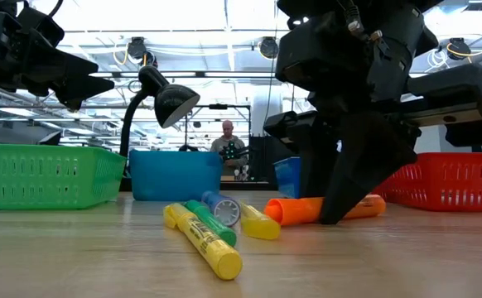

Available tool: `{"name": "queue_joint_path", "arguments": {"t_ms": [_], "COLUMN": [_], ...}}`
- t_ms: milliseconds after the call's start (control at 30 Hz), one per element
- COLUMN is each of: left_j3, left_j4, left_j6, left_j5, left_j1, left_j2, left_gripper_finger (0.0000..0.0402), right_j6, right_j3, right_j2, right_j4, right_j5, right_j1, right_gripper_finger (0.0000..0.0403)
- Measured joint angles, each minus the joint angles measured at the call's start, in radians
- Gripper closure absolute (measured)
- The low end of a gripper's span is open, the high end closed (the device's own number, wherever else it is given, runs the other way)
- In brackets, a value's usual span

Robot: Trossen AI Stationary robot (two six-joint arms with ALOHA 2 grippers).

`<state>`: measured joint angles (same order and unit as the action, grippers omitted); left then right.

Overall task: Pick & Place Markers
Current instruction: Put the orange highlighter pen into the blue bin

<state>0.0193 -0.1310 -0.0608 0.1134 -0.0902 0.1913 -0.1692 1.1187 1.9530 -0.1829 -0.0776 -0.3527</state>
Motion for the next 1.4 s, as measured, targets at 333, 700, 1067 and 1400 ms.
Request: {"name": "queue_joint_path", "arguments": {"t_ms": [333, 700, 1067, 1400], "left_j3": [0.000, 0.000, 0.000, 0.000], "left_j4": [0.000, 0.000, 0.000, 0.000], "left_j6": [0.000, 0.000, 0.000, 0.000], "left_j5": [0.000, 0.000, 0.000, 0.000], "left_j1": [0.000, 0.000, 0.000, 0.000], "left_j2": [0.000, 0.000, 0.000, 0.000], "left_gripper_finger": [0.0135, 0.0135, 0.0135, 0.0135], "right_j6": [-0.008, -0.008, -0.008, -0.008], "right_j3": [0.000, 0.000, 0.000, 0.000], "right_j2": [0.000, 0.000, 0.000, 0.000], "right_j4": [0.000, -0.001, -0.001, -0.001], "right_j5": [0.000, -0.001, -0.001, -0.002], "right_j1": [0.000, 0.000, 0.000, 0.000], "right_gripper_finger": [0.0332, 0.0333, 0.0333, 0.0333]}}
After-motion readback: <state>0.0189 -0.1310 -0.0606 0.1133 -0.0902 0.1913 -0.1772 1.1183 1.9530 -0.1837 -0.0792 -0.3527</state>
